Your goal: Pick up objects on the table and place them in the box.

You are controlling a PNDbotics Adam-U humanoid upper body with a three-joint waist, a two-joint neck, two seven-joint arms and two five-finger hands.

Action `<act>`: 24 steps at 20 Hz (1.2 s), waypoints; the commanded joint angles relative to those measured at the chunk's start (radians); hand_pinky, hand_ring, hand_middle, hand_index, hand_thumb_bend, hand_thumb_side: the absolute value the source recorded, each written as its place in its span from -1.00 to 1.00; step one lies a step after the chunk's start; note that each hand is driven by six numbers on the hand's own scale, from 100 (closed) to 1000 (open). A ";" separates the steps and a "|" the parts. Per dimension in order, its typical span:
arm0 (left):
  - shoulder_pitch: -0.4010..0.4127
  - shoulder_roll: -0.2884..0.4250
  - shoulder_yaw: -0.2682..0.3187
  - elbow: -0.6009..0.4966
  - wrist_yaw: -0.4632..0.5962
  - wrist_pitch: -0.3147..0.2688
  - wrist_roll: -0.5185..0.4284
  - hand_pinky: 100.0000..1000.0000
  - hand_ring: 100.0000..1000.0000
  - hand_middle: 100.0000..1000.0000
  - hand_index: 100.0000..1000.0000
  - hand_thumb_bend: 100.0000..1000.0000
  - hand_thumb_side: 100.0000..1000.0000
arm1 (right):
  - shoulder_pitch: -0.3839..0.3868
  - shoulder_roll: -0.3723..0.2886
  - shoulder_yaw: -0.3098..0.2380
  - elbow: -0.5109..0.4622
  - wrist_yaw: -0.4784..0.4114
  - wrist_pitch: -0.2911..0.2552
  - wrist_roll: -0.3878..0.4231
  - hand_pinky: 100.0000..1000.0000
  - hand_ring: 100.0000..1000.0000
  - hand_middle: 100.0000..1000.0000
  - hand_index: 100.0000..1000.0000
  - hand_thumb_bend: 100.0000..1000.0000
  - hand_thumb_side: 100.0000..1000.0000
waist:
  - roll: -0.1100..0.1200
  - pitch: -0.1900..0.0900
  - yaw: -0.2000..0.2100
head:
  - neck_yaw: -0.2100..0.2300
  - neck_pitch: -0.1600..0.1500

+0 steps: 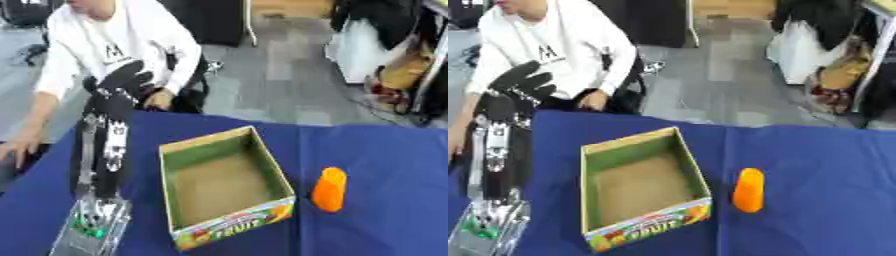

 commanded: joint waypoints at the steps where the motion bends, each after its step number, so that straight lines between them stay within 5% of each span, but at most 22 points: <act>1: -0.010 0.015 0.007 -0.017 -0.003 0.000 0.003 0.61 0.51 0.60 0.66 0.06 0.40 | -0.013 -0.025 0.001 -0.016 0.013 0.003 0.008 -0.18 0.23 0.35 0.56 -0.29 1.00 | -0.005 -0.017 0.003 | 0.012 -0.019; 4: -0.010 0.014 0.005 -0.018 -0.001 -0.001 0.001 0.61 0.51 0.60 0.66 0.07 0.40 | -0.019 -0.031 0.002 -0.016 0.021 0.003 0.008 -0.18 0.23 0.35 0.57 -0.29 1.00 | -0.008 -0.018 0.006 | 0.008 -0.016; 8: -0.011 0.014 0.006 -0.019 -0.002 -0.001 0.001 0.61 0.51 0.60 0.66 0.07 0.40 | -0.026 -0.044 0.004 -0.016 0.049 0.019 0.021 -0.18 0.24 0.36 0.57 -0.26 1.00 | -0.011 -0.019 0.010 | -0.005 0.028; 14: -0.009 0.016 0.002 -0.017 -0.004 0.000 -0.001 0.61 0.51 0.60 0.66 0.07 0.40 | -0.054 -0.111 0.021 -0.013 0.153 0.164 0.121 -0.19 0.25 0.37 0.59 -0.22 1.00 | -0.019 -0.026 0.016 | -0.058 0.154; 18: -0.005 0.018 0.000 -0.014 -0.003 0.001 -0.003 0.61 0.51 0.60 0.66 0.07 0.40 | -0.123 -0.154 0.059 0.037 0.197 0.250 0.221 -0.15 0.27 0.40 0.61 -0.20 1.00 | -0.021 -0.030 0.018 | -0.084 0.206; 24: 0.000 0.022 -0.003 -0.011 0.000 0.001 -0.007 0.61 0.51 0.60 0.66 0.07 0.41 | -0.262 -0.171 0.133 0.162 0.266 0.263 0.352 -0.08 0.31 0.44 0.64 -0.06 1.00 | -0.022 -0.032 0.021 | -0.113 0.240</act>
